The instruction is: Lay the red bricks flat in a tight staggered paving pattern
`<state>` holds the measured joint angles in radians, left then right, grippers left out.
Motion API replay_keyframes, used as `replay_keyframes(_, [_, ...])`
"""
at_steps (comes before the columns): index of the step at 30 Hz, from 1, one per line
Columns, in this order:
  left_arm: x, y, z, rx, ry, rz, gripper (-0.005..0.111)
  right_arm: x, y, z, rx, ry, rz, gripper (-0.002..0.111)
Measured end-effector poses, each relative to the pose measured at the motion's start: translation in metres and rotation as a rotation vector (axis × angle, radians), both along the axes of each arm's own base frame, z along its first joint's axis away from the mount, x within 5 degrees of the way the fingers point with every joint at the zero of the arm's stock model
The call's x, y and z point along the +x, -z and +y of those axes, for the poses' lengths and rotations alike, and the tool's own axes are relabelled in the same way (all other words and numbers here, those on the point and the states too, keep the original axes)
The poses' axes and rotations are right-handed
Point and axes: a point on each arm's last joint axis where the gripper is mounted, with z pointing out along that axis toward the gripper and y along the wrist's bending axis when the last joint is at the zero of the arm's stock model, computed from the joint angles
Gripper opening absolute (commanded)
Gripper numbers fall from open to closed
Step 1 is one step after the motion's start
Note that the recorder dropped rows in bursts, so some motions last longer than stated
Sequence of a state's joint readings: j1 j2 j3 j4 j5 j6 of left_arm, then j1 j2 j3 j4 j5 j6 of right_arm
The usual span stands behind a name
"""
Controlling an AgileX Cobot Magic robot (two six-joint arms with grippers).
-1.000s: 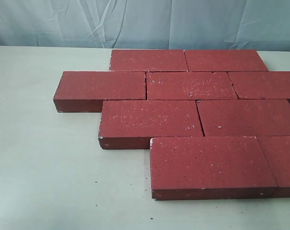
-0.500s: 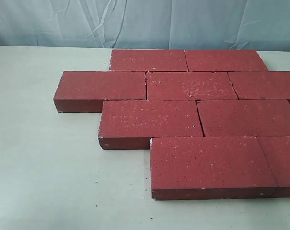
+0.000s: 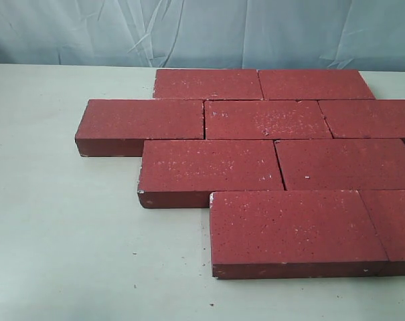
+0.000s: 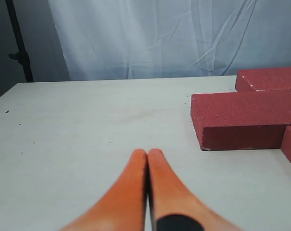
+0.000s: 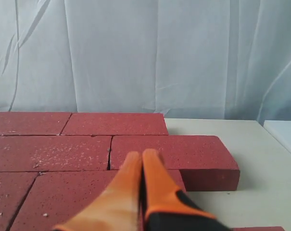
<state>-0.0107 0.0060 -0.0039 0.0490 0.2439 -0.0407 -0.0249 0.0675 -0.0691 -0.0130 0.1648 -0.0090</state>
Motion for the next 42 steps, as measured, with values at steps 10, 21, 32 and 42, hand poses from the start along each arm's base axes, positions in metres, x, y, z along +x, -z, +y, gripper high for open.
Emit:
replay_keyframes(10, [0.0,-0.001,0.0,0.0,0.0,-0.007,0.0,-0.003,0.019,0.0,0.01,0.001,0.014,-0.001])
replay_keyframes(21, [0.0,-0.001,0.0,0.0,0.0,-0.007,0.0,-0.005,0.033,0.0,0.013,0.003,0.152,-0.001])
replay_keyframes(32, [0.0,-0.001,0.0,0.0,0.0,-0.007,0.0,-0.005,0.033,0.0,0.013,0.003,0.156,-0.001])
replay_keyframes(42, [0.0,-0.001,0.0,0.0,0.0,-0.007,0.0,-0.005,0.033,0.0,0.013,0.003,0.156,-0.001])
